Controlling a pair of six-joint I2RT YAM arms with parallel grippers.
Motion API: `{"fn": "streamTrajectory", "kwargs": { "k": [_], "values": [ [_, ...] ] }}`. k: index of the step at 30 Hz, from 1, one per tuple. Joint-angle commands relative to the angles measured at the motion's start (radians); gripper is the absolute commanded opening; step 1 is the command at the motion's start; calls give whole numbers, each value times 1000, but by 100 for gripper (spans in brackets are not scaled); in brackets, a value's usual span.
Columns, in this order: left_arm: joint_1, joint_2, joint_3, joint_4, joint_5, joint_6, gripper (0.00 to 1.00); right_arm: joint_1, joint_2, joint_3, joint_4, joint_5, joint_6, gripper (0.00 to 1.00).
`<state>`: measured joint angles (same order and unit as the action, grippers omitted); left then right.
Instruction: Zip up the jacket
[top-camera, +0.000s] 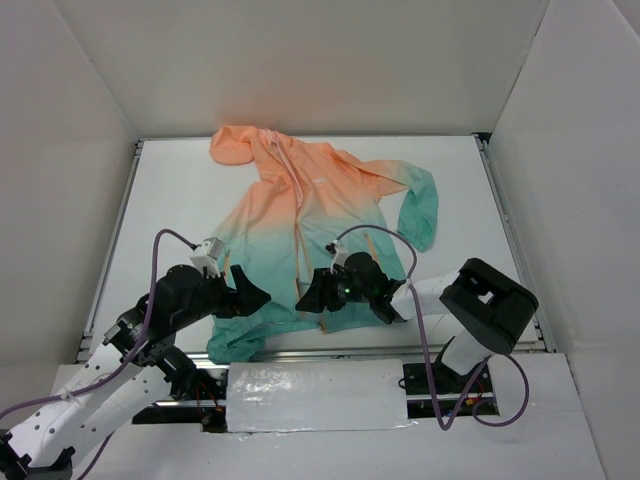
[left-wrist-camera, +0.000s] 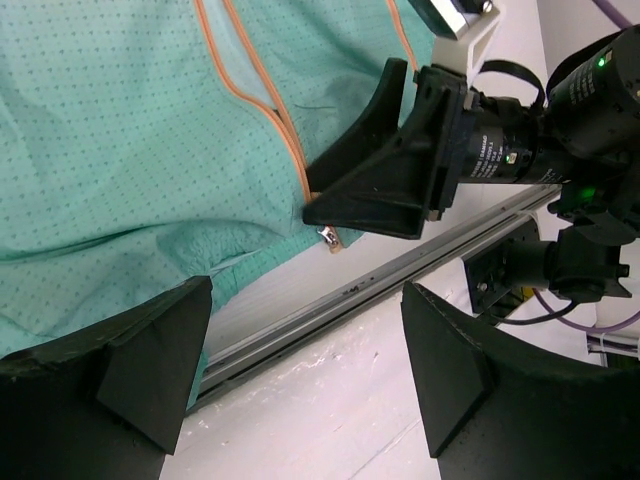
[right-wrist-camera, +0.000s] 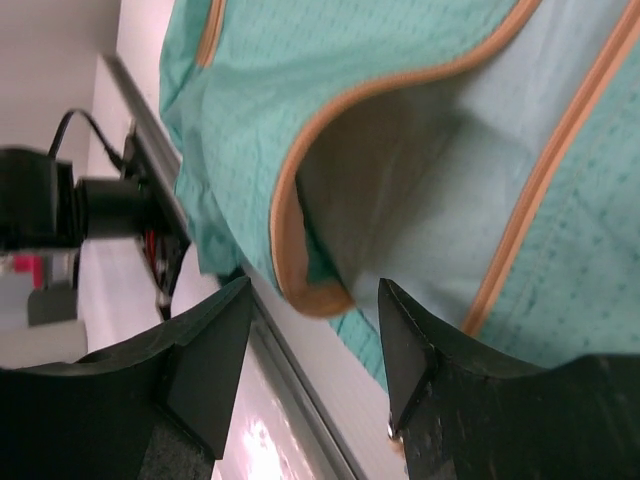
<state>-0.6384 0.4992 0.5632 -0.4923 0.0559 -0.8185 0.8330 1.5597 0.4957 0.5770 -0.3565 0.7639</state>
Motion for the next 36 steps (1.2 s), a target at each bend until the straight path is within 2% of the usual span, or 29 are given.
{"fn": "streamTrajectory", "kwargs": {
  "k": [1,4,14,17,24,25,27,28,29,36],
  "values": [
    [-4,-13,30,1,8,5,89,-15,19,-60,239,-134,-5,61],
    [-4,-17,30,3,19,10,89,-15,34,-85,329,-171,2,60],
    [-4,-18,26,1,28,27,90,-14,95,-11,276,-168,-43,56],
    [-4,-13,29,0,28,28,90,-14,102,6,261,-162,-49,47],
    [-4,-2,23,8,36,32,90,-11,108,9,256,-185,-52,19],
    [-4,-2,24,5,35,32,90,-8,105,10,242,-183,-54,18],
    [-4,-5,30,0,30,35,90,-3,102,9,236,-180,-61,19],
    [-4,-4,33,-5,28,38,90,0,105,10,227,-183,-63,24],
    [-4,-5,41,-11,25,41,90,0,108,10,224,-185,-63,41],
    [-4,-7,56,-23,19,48,90,8,152,12,264,-216,-52,45]
  ]
}}
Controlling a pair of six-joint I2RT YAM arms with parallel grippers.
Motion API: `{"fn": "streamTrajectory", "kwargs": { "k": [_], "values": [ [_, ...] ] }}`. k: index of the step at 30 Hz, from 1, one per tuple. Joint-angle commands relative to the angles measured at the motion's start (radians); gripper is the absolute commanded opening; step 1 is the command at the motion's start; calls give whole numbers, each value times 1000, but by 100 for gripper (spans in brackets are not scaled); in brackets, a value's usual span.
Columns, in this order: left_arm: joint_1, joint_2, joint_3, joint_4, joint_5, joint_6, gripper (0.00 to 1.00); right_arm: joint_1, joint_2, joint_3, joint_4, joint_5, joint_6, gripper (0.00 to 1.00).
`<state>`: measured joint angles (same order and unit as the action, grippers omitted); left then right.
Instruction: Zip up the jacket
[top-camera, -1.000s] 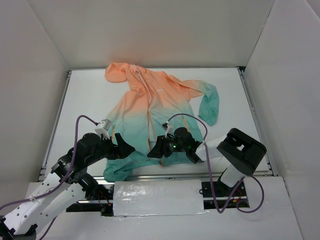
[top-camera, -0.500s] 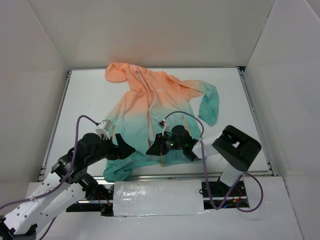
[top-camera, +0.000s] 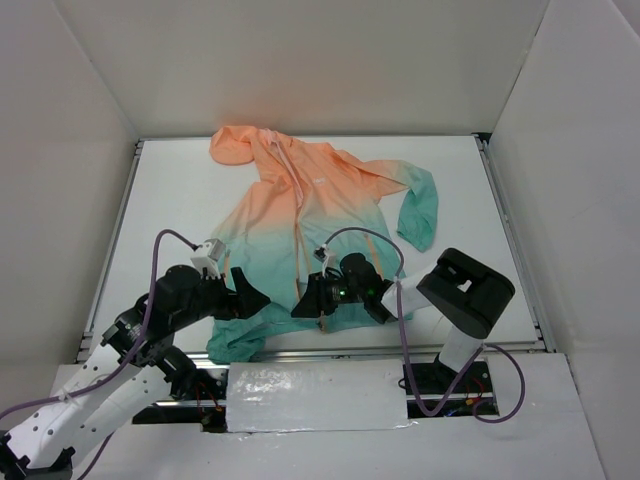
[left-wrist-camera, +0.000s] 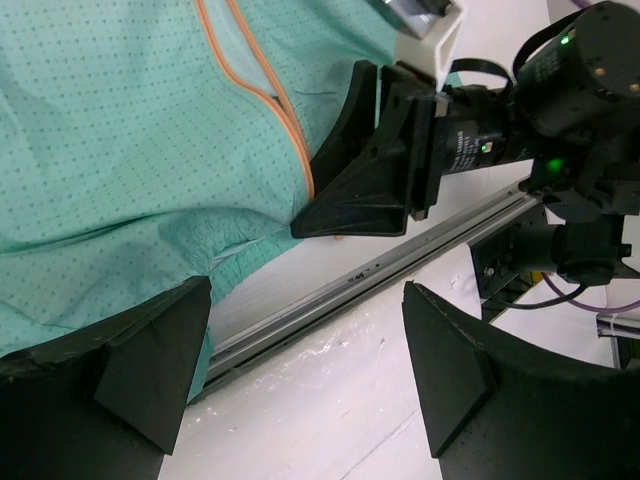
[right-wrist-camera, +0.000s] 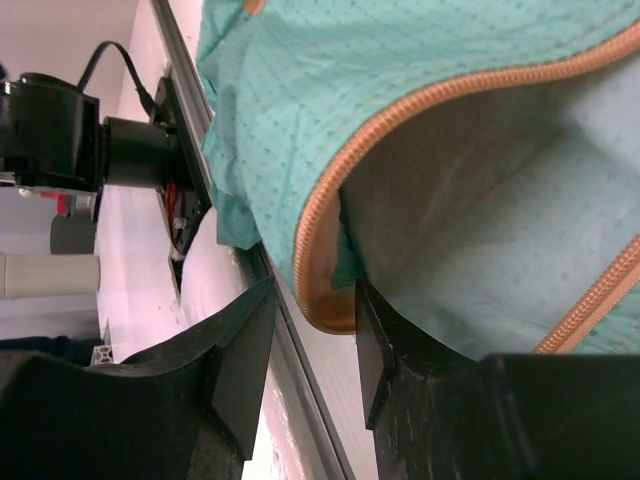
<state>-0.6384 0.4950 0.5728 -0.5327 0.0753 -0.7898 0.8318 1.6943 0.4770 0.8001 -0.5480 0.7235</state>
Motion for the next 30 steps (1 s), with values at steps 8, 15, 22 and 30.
{"fn": "streamTrajectory", "kwargs": {
  "k": [8,15,22,30],
  "values": [
    [-6,-6,52,11,0,24,90,12,15,32,47,-18,-15,20],
    [-4,14,22,37,35,29,88,10,-88,26,10,13,57,0],
    [-26,7,-71,193,182,14,75,27,-150,9,-6,76,506,0],
    [-159,74,-107,277,71,-8,73,107,-206,-41,42,201,752,0]
  ]
}}
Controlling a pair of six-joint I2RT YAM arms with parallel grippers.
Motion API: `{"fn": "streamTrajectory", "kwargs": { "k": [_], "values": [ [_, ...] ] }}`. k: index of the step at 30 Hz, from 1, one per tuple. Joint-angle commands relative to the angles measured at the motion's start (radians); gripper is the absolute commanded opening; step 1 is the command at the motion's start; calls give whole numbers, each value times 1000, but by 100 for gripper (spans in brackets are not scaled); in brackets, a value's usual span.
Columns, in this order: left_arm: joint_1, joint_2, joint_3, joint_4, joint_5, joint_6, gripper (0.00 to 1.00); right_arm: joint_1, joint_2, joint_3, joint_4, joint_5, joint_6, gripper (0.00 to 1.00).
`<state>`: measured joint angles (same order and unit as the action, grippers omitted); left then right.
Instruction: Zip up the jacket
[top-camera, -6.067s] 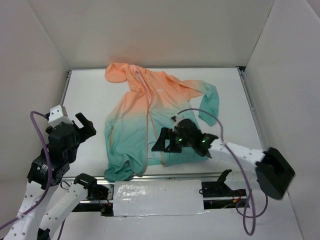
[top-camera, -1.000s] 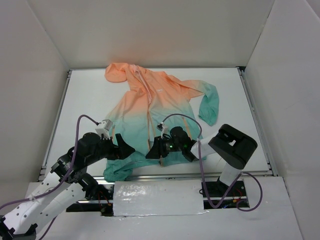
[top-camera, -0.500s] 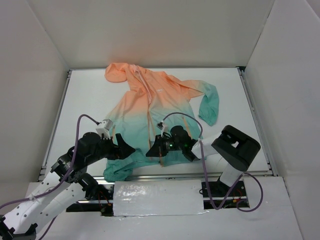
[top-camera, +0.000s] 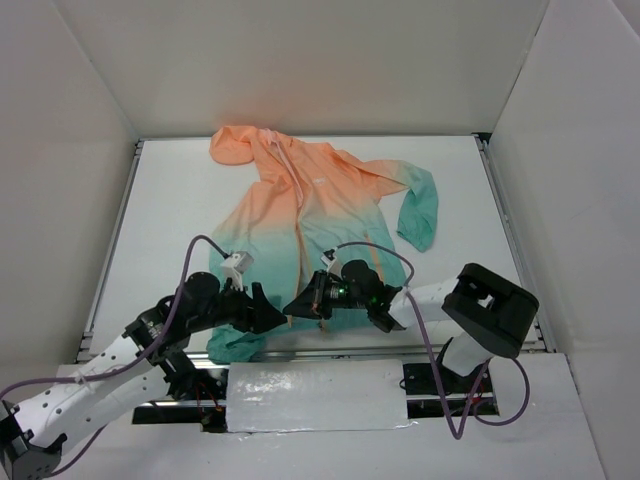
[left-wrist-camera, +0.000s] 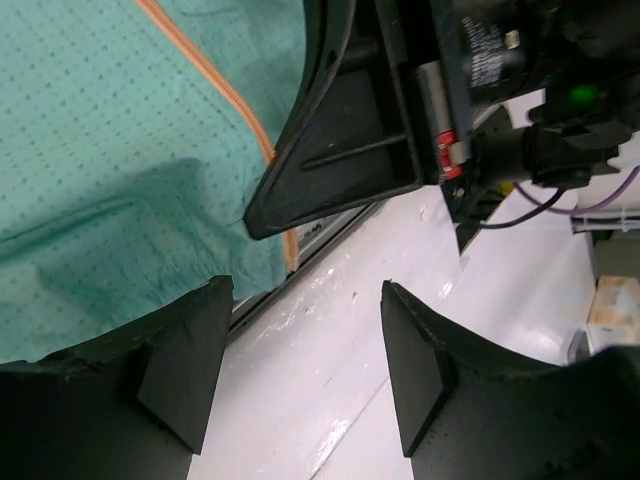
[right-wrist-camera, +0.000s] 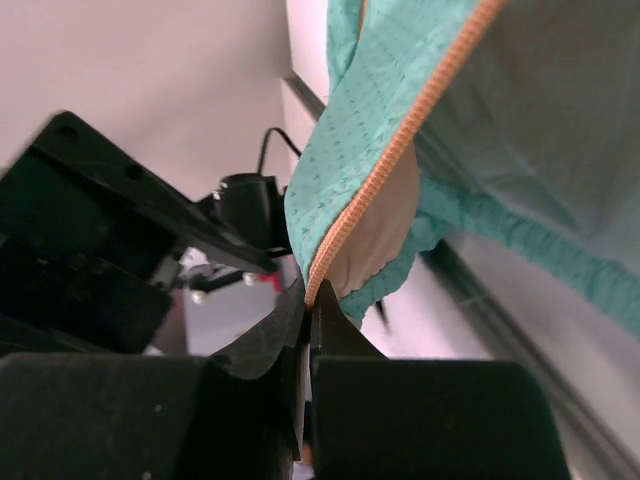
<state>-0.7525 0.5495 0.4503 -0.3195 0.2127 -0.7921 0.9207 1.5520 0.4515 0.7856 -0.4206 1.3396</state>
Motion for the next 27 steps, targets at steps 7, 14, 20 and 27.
{"fn": "streamTrajectory", "kwargs": {
  "k": [7,14,20,27],
  "values": [
    [-123,23,4,43,-151,-29,72,27,-127,-62,81,89,230,0],
    [-137,-32,-27,50,-156,-47,70,32,-52,-60,280,16,233,0],
    [-137,-43,-30,65,-151,-39,68,49,23,-53,415,-24,245,0],
    [-137,-53,-7,62,-162,-25,66,53,-16,-47,340,5,188,0]
  ]
}}
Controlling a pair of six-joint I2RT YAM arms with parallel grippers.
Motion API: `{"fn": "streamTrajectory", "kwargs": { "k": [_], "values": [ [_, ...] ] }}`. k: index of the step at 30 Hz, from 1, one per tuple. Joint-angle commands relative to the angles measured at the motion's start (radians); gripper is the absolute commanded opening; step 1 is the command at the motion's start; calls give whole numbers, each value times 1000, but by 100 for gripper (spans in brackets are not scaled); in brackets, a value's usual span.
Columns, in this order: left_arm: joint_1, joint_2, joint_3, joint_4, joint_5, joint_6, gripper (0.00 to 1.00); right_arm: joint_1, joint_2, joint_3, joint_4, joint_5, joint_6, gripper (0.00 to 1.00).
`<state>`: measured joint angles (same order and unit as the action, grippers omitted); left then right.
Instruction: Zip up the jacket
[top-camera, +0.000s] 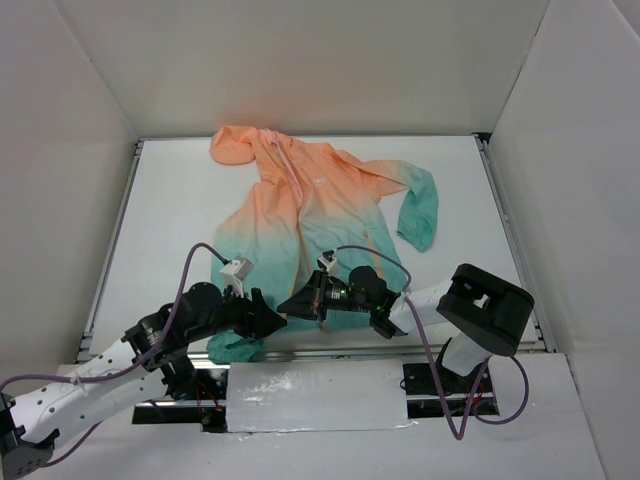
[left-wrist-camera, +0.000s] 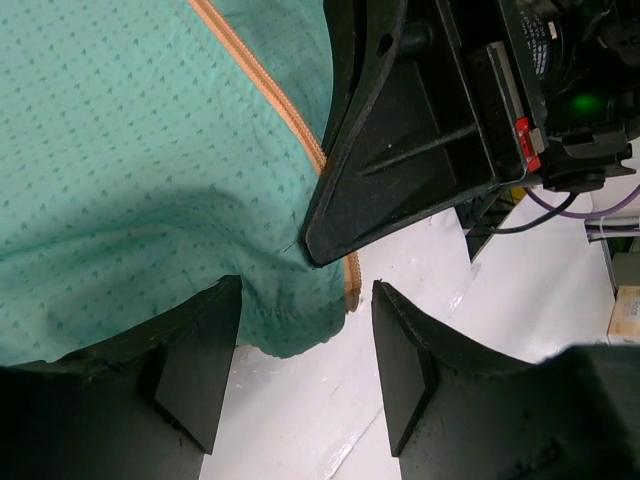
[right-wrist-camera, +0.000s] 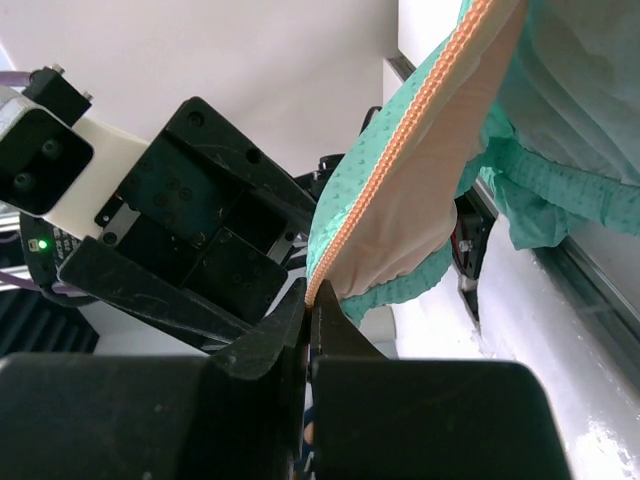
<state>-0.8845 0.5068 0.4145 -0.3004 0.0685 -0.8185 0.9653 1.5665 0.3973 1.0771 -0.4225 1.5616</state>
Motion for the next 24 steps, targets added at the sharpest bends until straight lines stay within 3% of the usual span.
{"fn": "streamTrajectory", "kwargs": {
  "k": [1,6,10,19,24],
  "values": [
    [-5,-8,30,43,-16,-1,66,12,-39,9,40,10,-47,0],
    [-5,-16,27,47,-13,-14,64,7,-62,17,-25,30,-95,0],
    [-5,-40,30,17,-38,-19,71,7,-56,8,15,28,-97,0],
    [-5,-79,32,-9,-64,-31,70,0,-46,8,33,14,-118,0],
    [-5,-62,23,6,-59,-36,61,0,-36,5,78,2,-118,0]
  ]
}}
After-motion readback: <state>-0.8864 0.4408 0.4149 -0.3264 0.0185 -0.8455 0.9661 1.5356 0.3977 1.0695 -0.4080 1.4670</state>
